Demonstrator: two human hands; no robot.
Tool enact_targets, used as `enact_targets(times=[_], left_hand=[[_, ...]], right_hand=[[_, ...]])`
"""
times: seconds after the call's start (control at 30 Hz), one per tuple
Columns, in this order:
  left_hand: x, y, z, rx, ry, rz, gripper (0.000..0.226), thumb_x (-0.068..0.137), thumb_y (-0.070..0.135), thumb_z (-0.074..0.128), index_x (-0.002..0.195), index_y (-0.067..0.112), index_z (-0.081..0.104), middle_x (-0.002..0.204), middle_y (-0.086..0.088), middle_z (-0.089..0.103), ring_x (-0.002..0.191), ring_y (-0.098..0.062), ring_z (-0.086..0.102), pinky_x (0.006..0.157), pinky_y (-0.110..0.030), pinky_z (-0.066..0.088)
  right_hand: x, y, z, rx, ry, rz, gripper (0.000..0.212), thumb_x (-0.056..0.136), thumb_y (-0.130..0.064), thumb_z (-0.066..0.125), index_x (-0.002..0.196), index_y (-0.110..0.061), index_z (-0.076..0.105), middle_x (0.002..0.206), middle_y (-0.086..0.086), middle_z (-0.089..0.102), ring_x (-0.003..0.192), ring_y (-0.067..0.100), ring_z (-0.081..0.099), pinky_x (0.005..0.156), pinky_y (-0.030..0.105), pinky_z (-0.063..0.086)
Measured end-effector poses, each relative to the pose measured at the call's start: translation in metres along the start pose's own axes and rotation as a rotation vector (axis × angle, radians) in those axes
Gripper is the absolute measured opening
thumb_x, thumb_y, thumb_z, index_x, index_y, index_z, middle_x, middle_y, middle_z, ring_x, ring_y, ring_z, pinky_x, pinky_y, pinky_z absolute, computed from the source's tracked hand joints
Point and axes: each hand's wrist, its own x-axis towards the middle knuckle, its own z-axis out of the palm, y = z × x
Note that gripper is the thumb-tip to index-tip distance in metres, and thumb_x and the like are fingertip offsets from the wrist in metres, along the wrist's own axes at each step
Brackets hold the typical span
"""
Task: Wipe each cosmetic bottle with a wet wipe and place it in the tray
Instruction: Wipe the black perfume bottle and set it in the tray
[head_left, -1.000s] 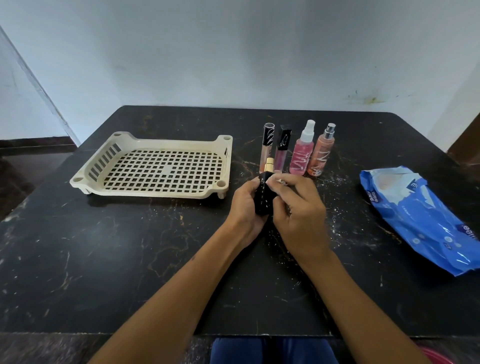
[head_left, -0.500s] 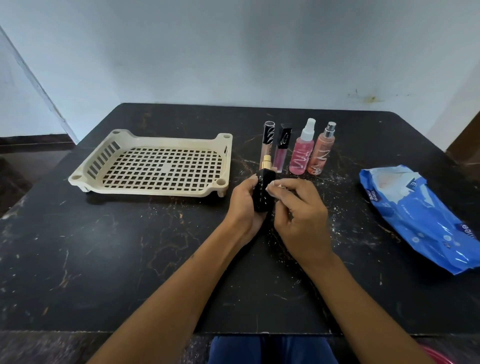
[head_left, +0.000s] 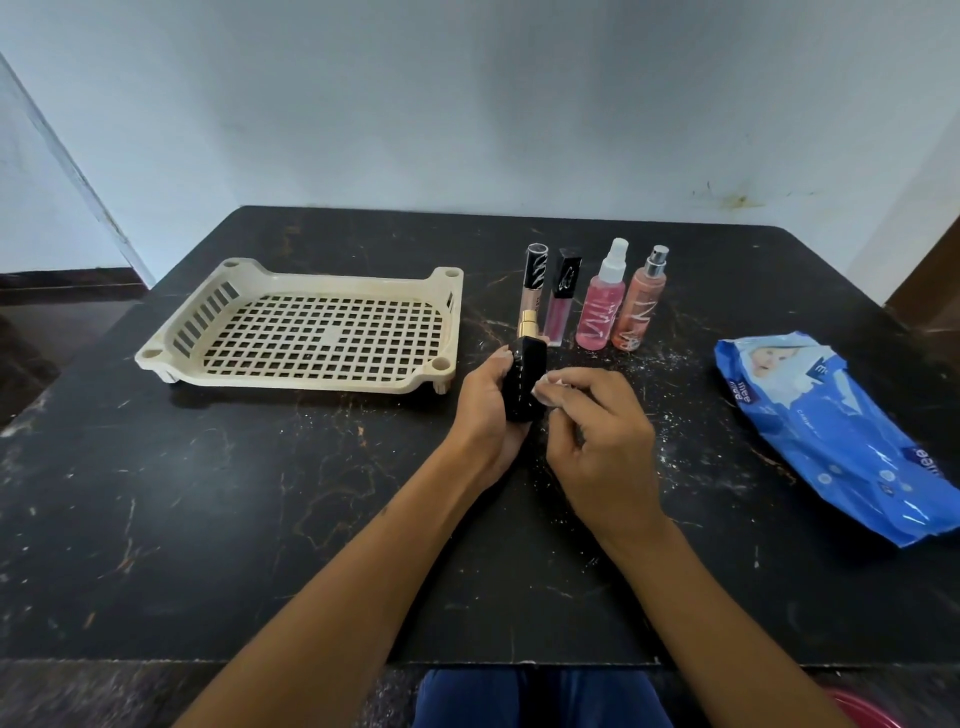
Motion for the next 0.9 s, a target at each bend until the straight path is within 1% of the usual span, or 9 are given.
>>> enact_targets(times=[0.13,0.23,0.3,0.4,0.47,0.57,0.63,0.77,0.9], left_hand=[[-0.001,0.0,0.001,-0.034,0.005,-0.012,0.026,0.095,0.014,0.03,0.086,0.007,0.054,0.071,-0.007,0.052,0.066,-0.016,0.052,0.067,-0.026,0.044],[0.0,0.0,0.001,-0.058,0.023,-0.033,0.027,0.096,0.016,0.031,0.085,0.007,0.053,0.071,-0.008,0.053,0.064,-0.016,0.054,0.067,-0.026,0.046],[0.0,0.0,0.001,-0.057,0.023,-0.028,0.027,0.096,0.015,0.031,0.085,0.007,0.054,0.072,-0.009,0.056,0.067,-0.017,0.056,0.069,-0.027,0.047],[-0.001,0.0,0.001,-0.082,0.023,-0.033,0.033,0.097,0.018,0.03,0.088,0.006,0.058,0.073,-0.008,0.061,0.069,-0.016,0.06,0.069,-0.025,0.05],[-0.001,0.002,0.001,-0.124,0.029,-0.057,0.036,0.098,0.02,0.029,0.089,0.004,0.06,0.075,-0.009,0.064,0.07,-0.016,0.062,0.07,-0.025,0.051],[0.003,0.005,0.002,-0.143,0.054,-0.063,0.037,0.098,0.019,0.028,0.094,0.003,0.061,0.083,-0.012,0.063,0.078,-0.019,0.06,0.078,-0.028,0.048],[0.004,0.005,0.003,-0.123,0.07,-0.058,0.037,0.098,0.019,0.028,0.096,0.004,0.061,0.086,-0.012,0.062,0.079,-0.019,0.06,0.078,-0.028,0.047],[0.003,0.005,0.004,-0.104,0.045,-0.061,0.037,0.098,0.019,0.028,0.096,0.002,0.061,0.086,-0.013,0.061,0.079,-0.02,0.059,0.08,-0.03,0.047],[0.005,0.004,0.0,-0.088,0.015,-0.033,0.035,0.096,0.016,0.026,0.113,0.002,0.053,0.088,-0.014,0.057,0.077,-0.02,0.056,0.076,-0.029,0.047]], right_hand=[[0.0,-0.002,0.002,0.011,-0.024,-0.033,0.027,0.084,0.0,0.05,0.098,0.004,0.073,0.098,0.013,0.068,0.09,0.024,0.063,0.083,0.026,0.051],[0.0,-0.002,0.003,0.05,-0.014,-0.024,0.028,0.083,0.0,0.049,0.098,0.003,0.073,0.098,0.012,0.068,0.091,0.023,0.063,0.084,0.024,0.051],[0.001,-0.001,0.004,0.052,-0.01,-0.007,0.029,0.084,-0.001,0.048,0.1,0.002,0.073,0.099,0.011,0.068,0.093,0.022,0.062,0.087,0.021,0.049],[0.005,0.0,0.007,0.055,-0.028,-0.013,0.031,0.085,-0.002,0.047,0.102,0.003,0.072,0.101,0.011,0.067,0.096,0.022,0.061,0.089,0.021,0.048],[0.009,0.005,0.009,0.056,-0.06,-0.054,0.031,0.085,-0.001,0.047,0.104,0.004,0.071,0.103,0.013,0.067,0.098,0.024,0.061,0.091,0.024,0.049],[0.016,0.015,0.013,0.05,-0.097,-0.141,0.031,0.084,0.001,0.048,0.104,0.005,0.071,0.104,0.015,0.066,0.1,0.026,0.061,0.094,0.025,0.048],[0.02,0.02,0.015,0.061,-0.085,-0.158,0.031,0.084,0.002,0.048,0.103,0.004,0.072,0.103,0.015,0.067,0.098,0.027,0.063,0.093,0.026,0.049],[0.02,0.022,0.015,0.078,-0.03,-0.182,0.029,0.084,0.0,0.048,0.098,0.003,0.074,0.097,0.014,0.069,0.092,0.024,0.064,0.088,0.025,0.051],[0.016,0.024,0.013,0.111,-0.002,-0.199,0.025,0.084,0.001,0.051,0.089,0.002,0.075,0.089,0.012,0.069,0.084,0.022,0.065,0.077,0.03,0.054]])
